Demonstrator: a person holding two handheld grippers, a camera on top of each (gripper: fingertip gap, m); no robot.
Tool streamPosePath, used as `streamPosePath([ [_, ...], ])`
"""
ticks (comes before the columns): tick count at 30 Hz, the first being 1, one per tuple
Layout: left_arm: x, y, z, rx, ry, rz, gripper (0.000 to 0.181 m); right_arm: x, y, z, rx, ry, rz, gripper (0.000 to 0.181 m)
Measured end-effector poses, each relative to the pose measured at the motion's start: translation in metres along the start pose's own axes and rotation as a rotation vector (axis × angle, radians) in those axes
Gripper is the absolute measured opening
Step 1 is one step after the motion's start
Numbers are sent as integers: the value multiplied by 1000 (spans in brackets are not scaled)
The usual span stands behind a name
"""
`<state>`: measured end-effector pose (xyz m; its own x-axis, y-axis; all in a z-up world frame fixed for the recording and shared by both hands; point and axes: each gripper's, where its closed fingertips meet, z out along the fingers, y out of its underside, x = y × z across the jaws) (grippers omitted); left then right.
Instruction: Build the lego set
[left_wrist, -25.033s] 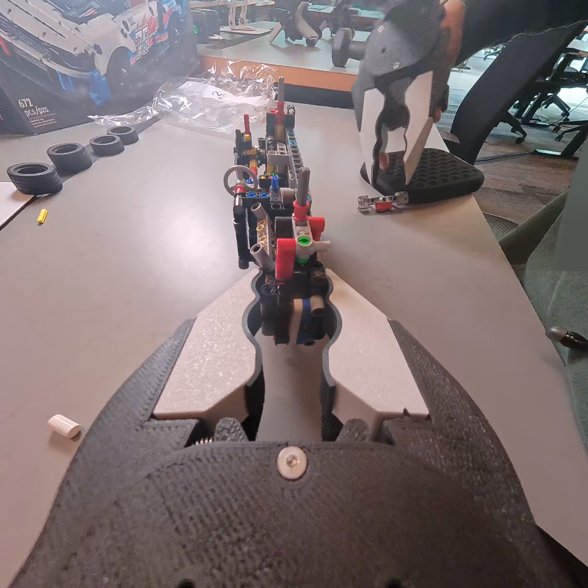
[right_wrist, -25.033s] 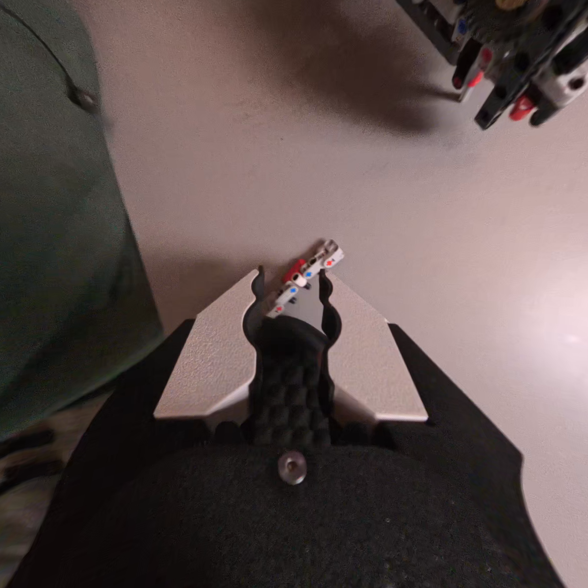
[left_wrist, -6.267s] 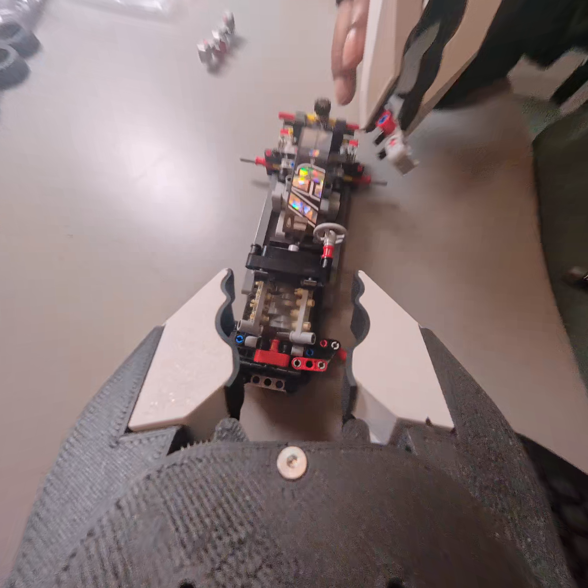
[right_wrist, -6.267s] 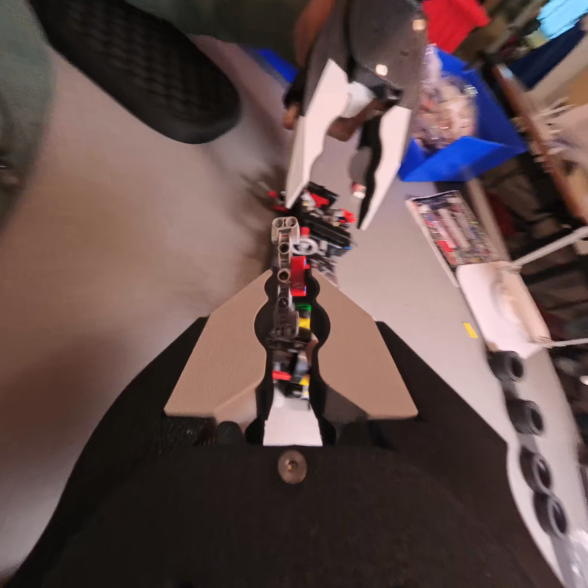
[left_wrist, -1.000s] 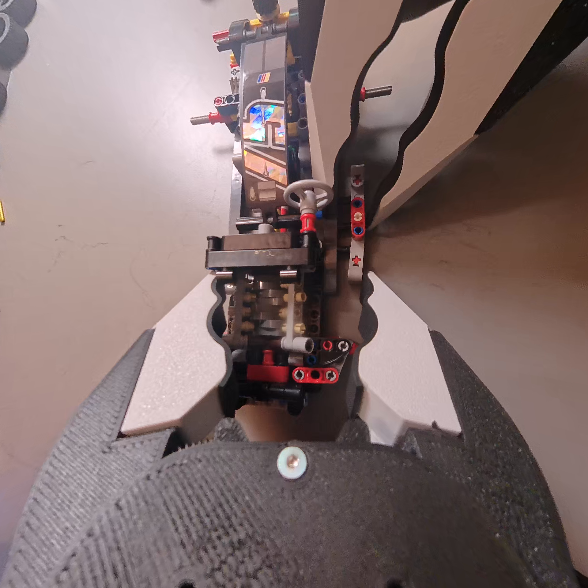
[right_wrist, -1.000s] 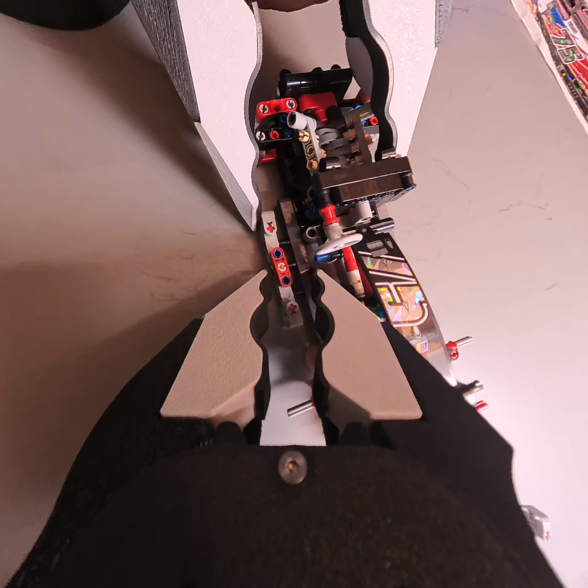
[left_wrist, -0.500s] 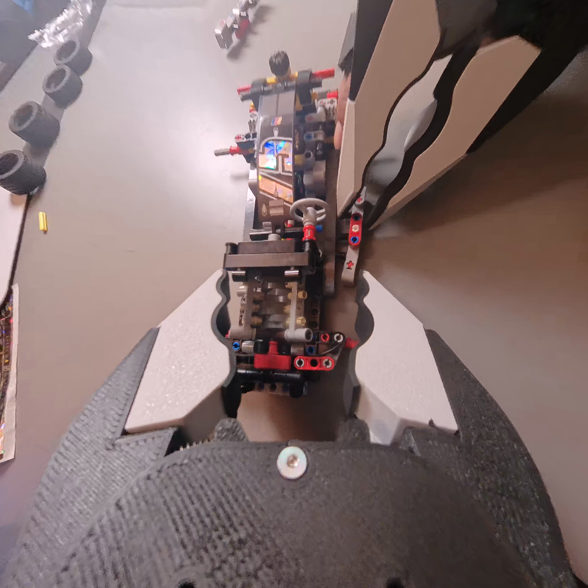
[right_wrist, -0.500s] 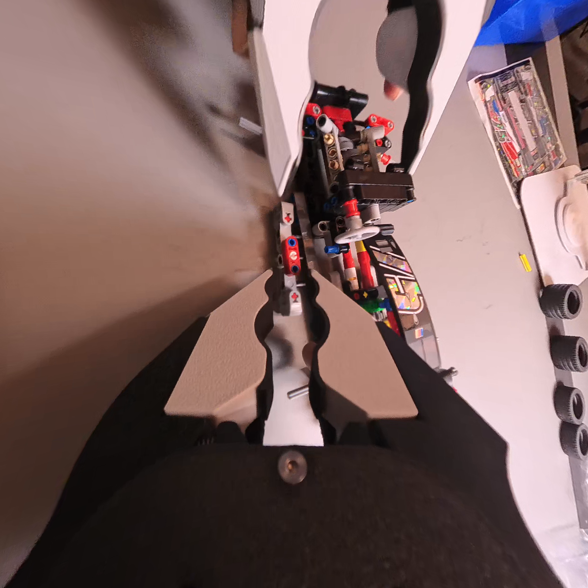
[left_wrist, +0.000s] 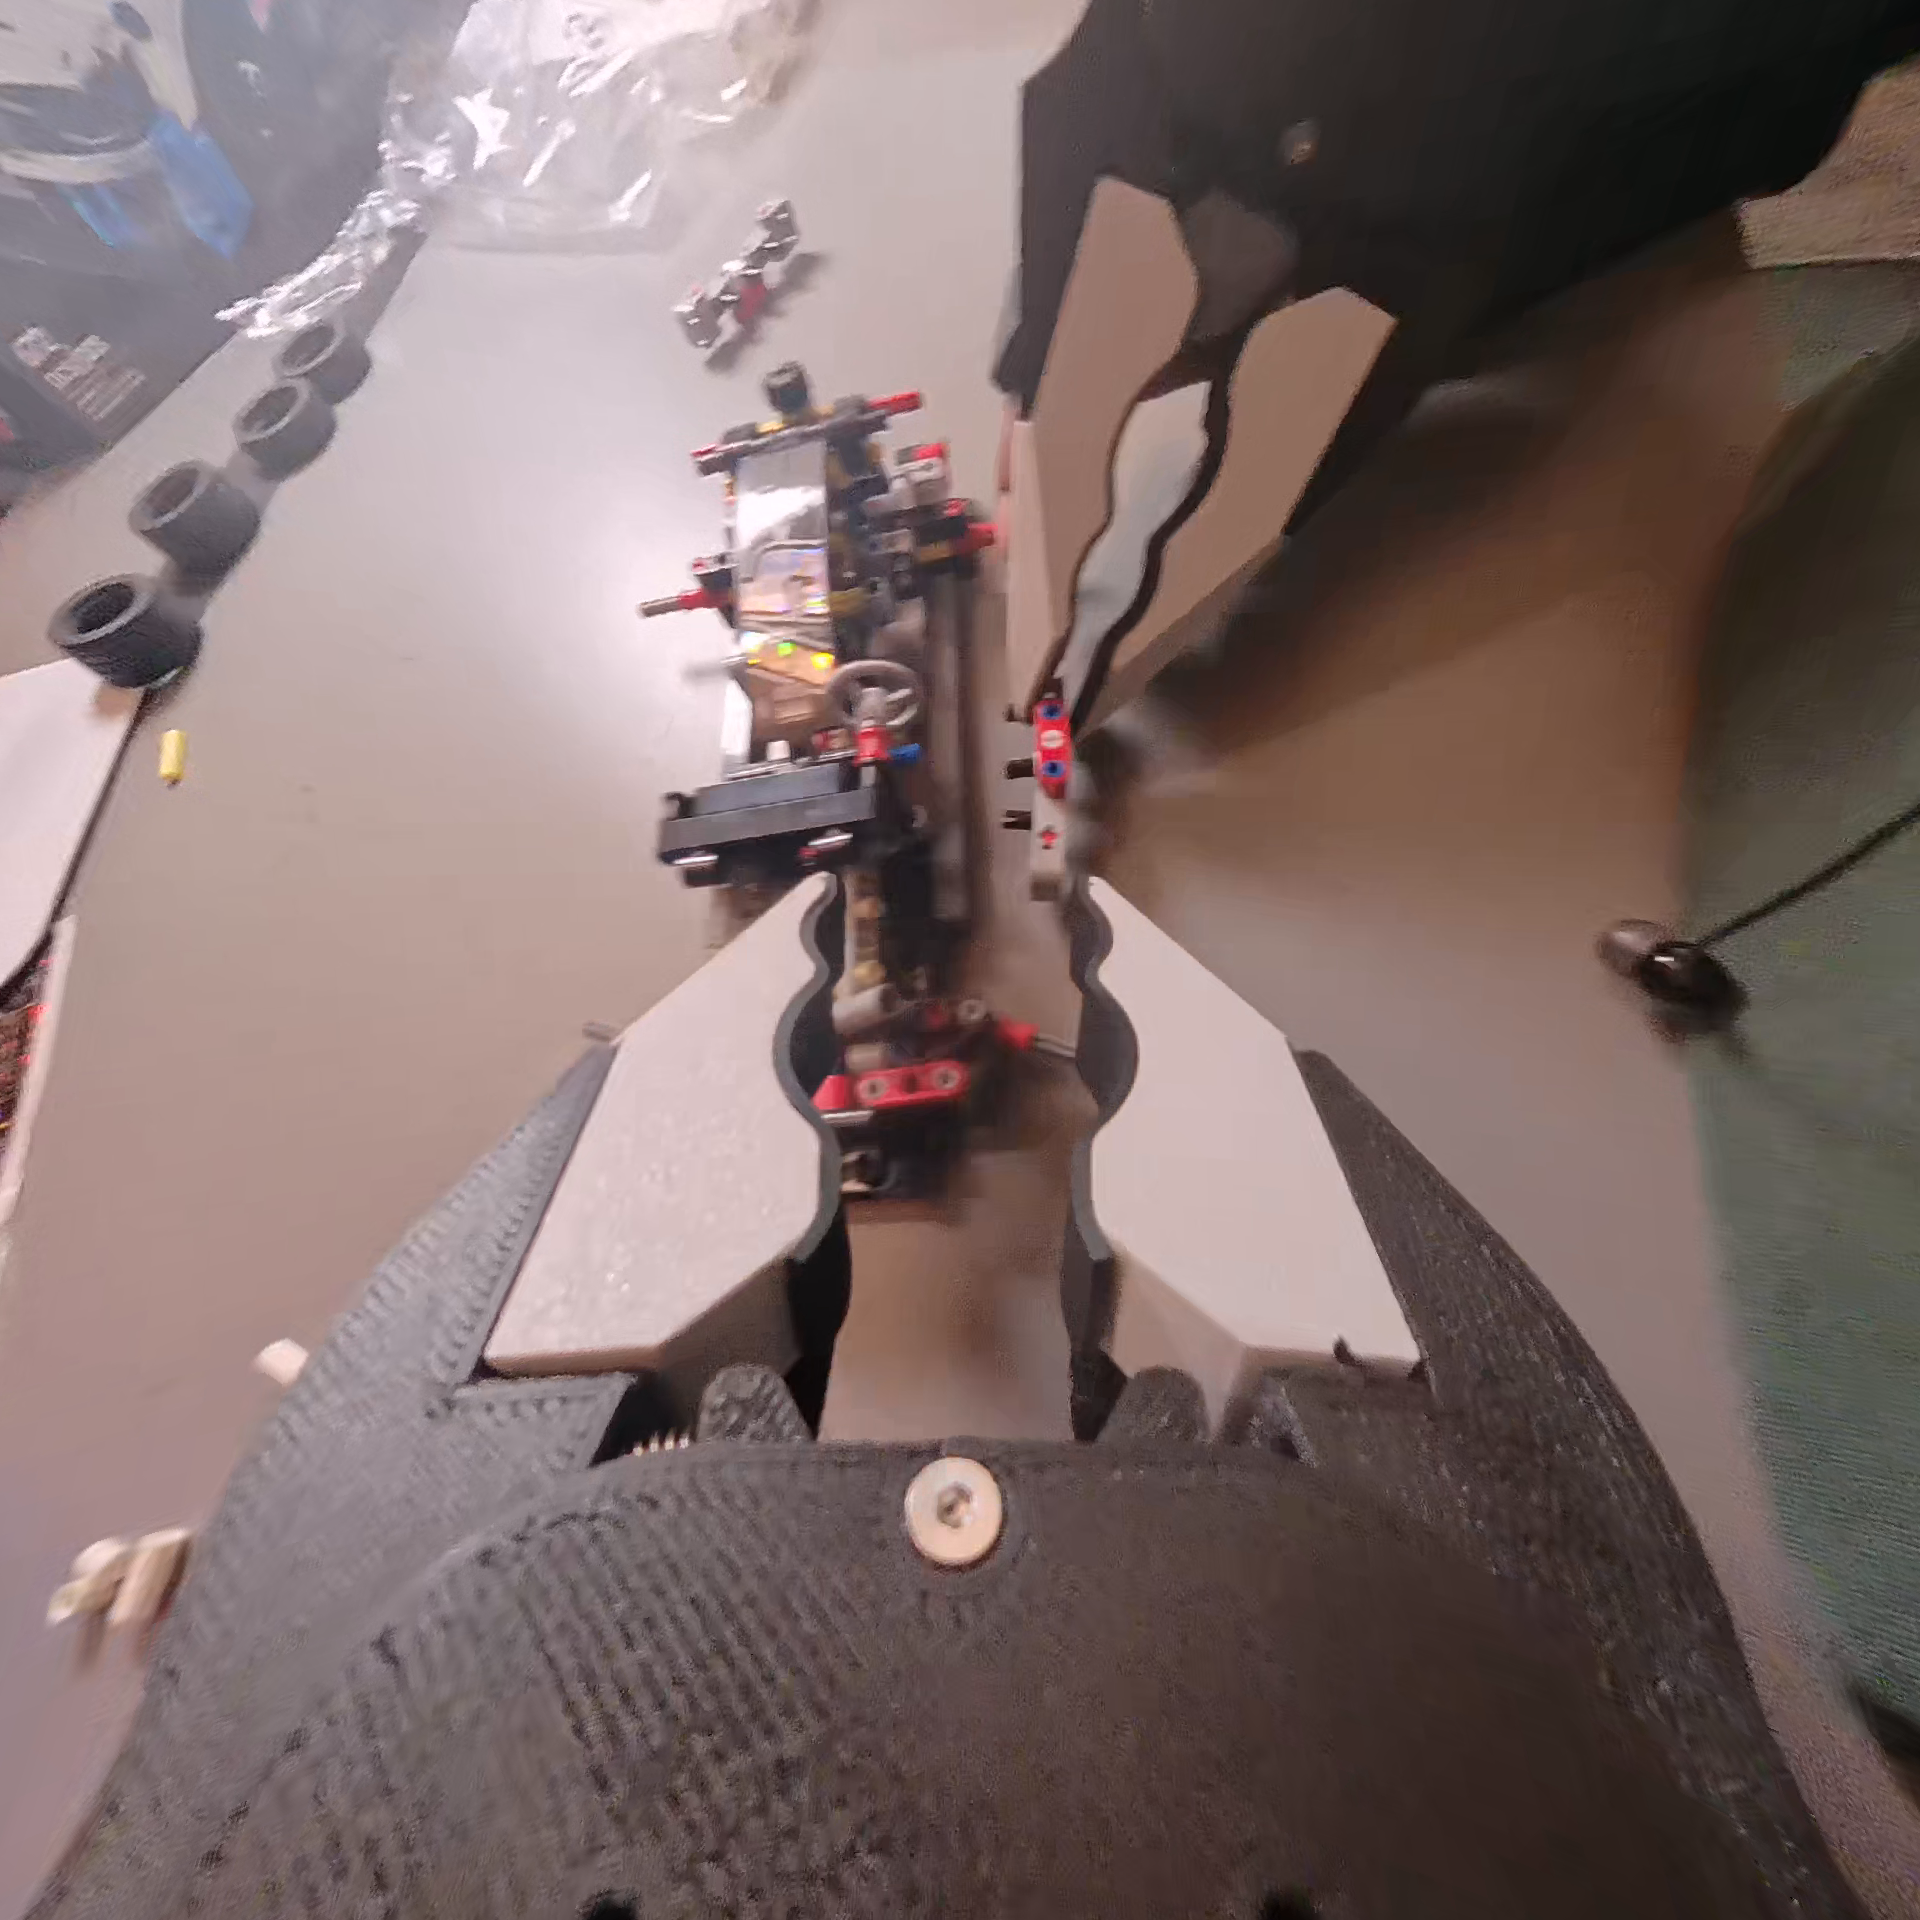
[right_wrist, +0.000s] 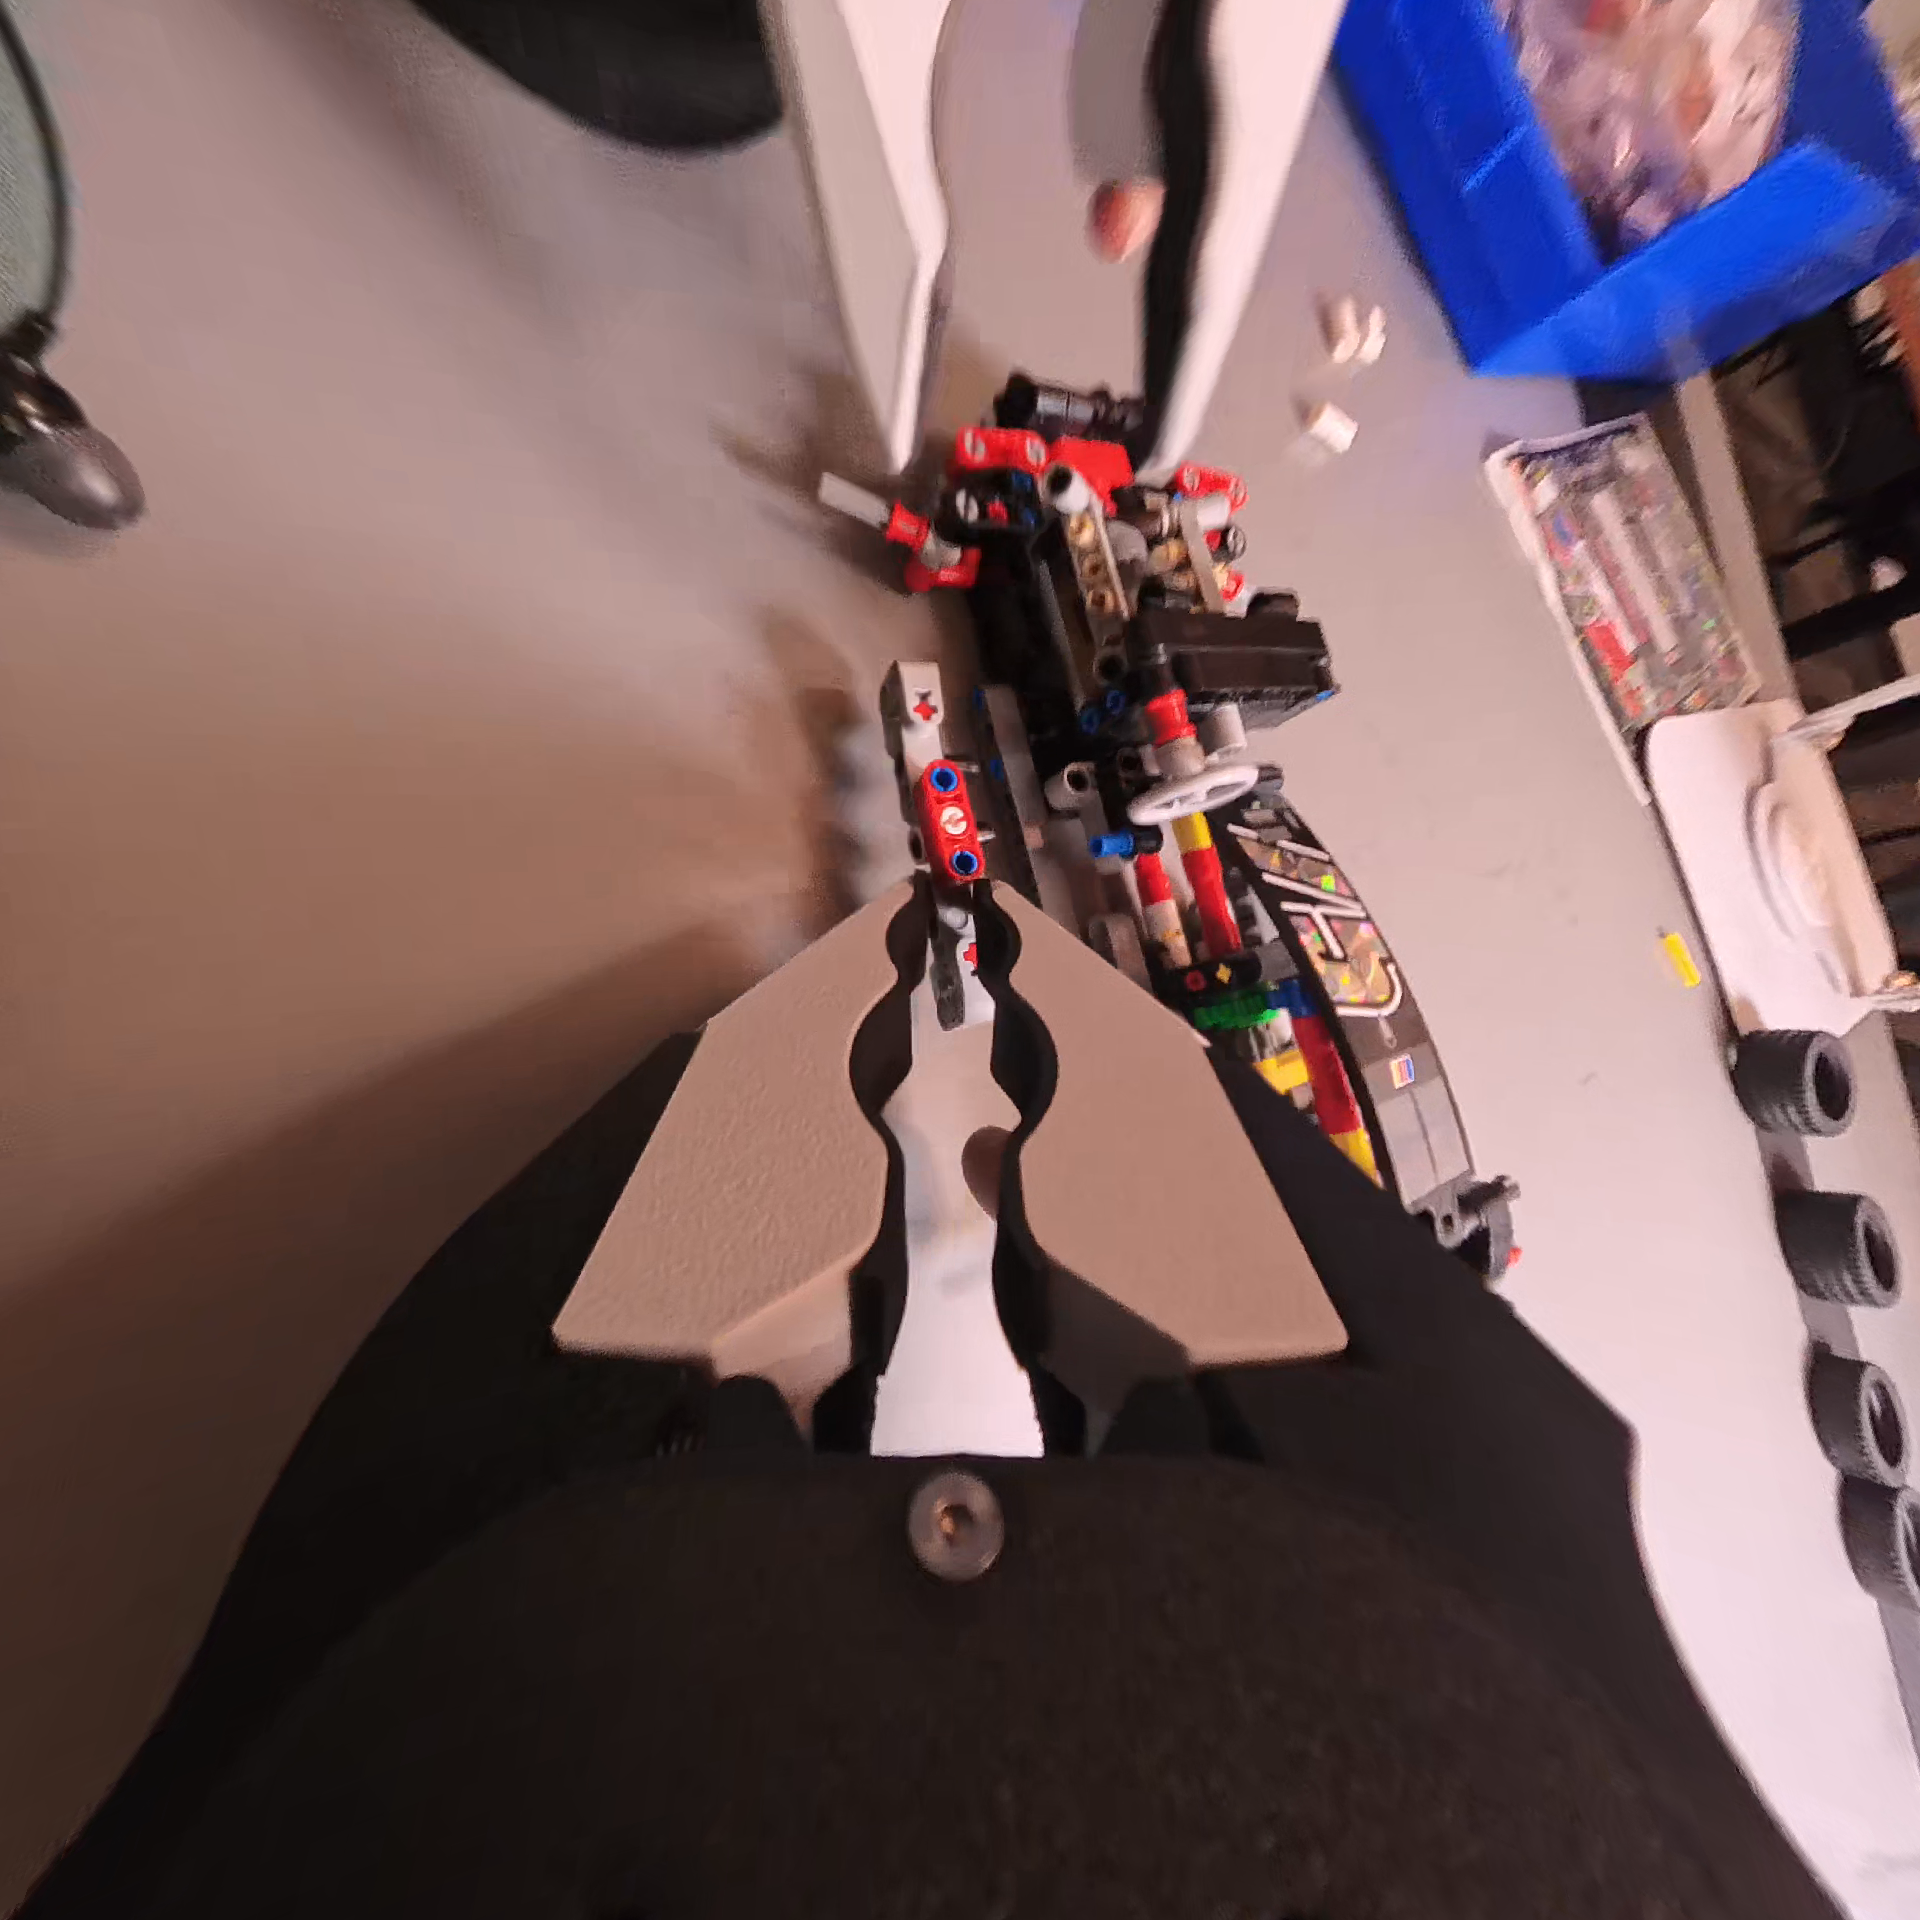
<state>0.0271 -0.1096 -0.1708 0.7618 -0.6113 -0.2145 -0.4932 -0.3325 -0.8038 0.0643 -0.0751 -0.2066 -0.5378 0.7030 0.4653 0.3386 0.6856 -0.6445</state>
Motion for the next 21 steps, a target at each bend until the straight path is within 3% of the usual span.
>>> streamPosePath([
  [1, 7, 0, 2, 11, 6, 10, 38, -2, -6, -2, 38, 6, -5, 6],
  [5, 21, 7, 12, 2, 8, 46, 29, -4, -30, -9, 145, 65, -56, 6],
  [11, 19, -11, 6, 101, -44, 93, 7, 3, -44, -18, 199, 139, -69, 5],
  [14, 19, -17, 3, 156, -55, 114, 6, 8, -49, -25, 243, 162, -60, 6],
  [21, 22, -35, -14, 367, 24, 78, 6, 17, -63, -53, 494, 17, 135, 22],
])
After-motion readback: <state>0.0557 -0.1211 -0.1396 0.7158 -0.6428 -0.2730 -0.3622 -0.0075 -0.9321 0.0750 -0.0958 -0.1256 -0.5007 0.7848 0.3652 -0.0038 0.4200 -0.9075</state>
